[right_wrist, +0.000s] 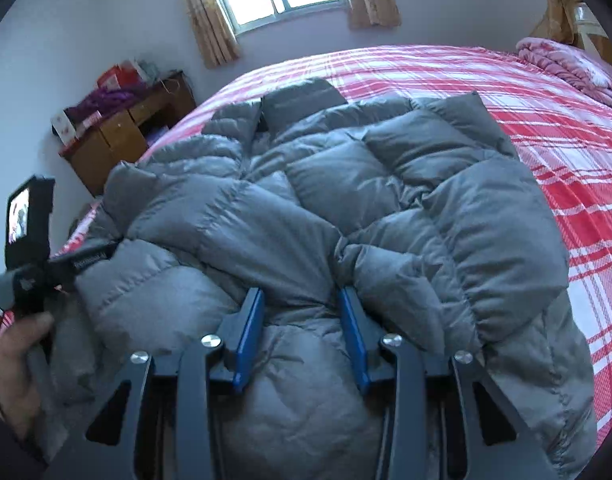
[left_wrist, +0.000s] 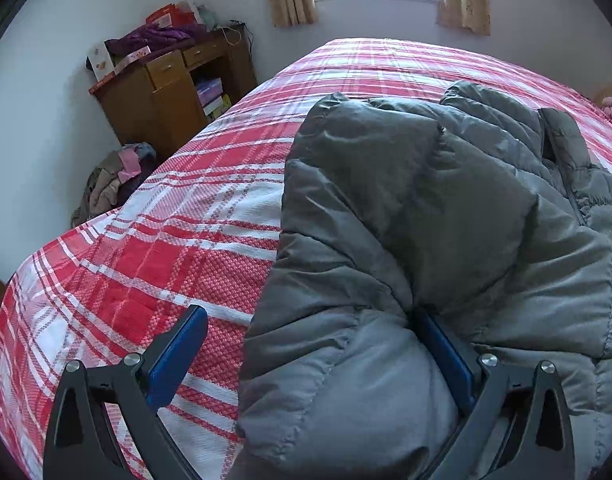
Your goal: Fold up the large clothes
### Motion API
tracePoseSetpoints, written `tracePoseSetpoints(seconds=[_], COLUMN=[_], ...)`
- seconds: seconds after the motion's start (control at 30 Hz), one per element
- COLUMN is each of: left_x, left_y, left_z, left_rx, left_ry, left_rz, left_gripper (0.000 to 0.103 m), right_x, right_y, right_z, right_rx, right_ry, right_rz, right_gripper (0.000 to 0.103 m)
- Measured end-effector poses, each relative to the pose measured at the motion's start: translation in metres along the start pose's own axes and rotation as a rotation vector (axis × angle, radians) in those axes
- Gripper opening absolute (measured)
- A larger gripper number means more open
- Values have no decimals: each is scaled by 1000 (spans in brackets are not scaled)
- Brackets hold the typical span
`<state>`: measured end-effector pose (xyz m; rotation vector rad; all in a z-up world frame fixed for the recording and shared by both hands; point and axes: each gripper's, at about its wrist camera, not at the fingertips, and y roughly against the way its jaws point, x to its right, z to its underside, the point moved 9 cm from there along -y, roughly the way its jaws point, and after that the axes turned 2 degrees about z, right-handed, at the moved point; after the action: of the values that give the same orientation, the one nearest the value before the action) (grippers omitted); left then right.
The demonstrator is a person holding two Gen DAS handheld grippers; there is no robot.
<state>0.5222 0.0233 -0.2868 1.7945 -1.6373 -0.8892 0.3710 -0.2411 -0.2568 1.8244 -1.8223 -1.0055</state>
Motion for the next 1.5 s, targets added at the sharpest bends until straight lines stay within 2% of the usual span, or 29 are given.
tracePoseSetpoints(seconds=[0.2,0.27,0.33,0.37,0.43,0.47,0.5,0.57,0.63,0.77,0.83,0.9,0.97,1.5], left_x=[3,-1,-2,-2,0,2,4,8,9,12,13,13,14,14], left_y=[2,17,42,59,82,89,90,77,53,-8,-30,-37,-38,-40], left_z=[-3,-10,-25,-36,-56,-67,-72,-80,-80,-55,-40,-34,-35,-36], left_rx=[-12,-13,44,88,141,156,153,111,63,-62,-98,-92,-74,-62], left_ry=[-15,-40,-53,-39,-4,22,44,110,156,183,184,198,190,175], left_rz=[-7,-37,-46,-20,22,36,37,27,12,-37,-26,5,-1,-15], left_gripper=[102,102,102,102,102,102,102,102,102,102,102,102,102,102], right_x=[-1,-2,-6,-6,-5,-7,-10,-21,-29,-24,-23,-23,-24,-22], right_y=[-6,-5,-1,7,29,45,50,53,37,-8,-25,-37,-42,-52], right_z=[2,2,0,-4,-22,-36,-44,-58,-64,-59,-53,-45,-40,-38], right_rx=[-20,-30,-46,-44,27,90,117,140,117,39,22,9,28,6], right_ry=[32,58,103,91,41,21,10,-18,-47,-134,-136,-118,-87,-100], right_rz=[42,61,85,87,98,116,123,125,149,160,168,176,179,182], right_gripper=[42,42,41,42,48,56,59,59,59,59,59,59,59,59])
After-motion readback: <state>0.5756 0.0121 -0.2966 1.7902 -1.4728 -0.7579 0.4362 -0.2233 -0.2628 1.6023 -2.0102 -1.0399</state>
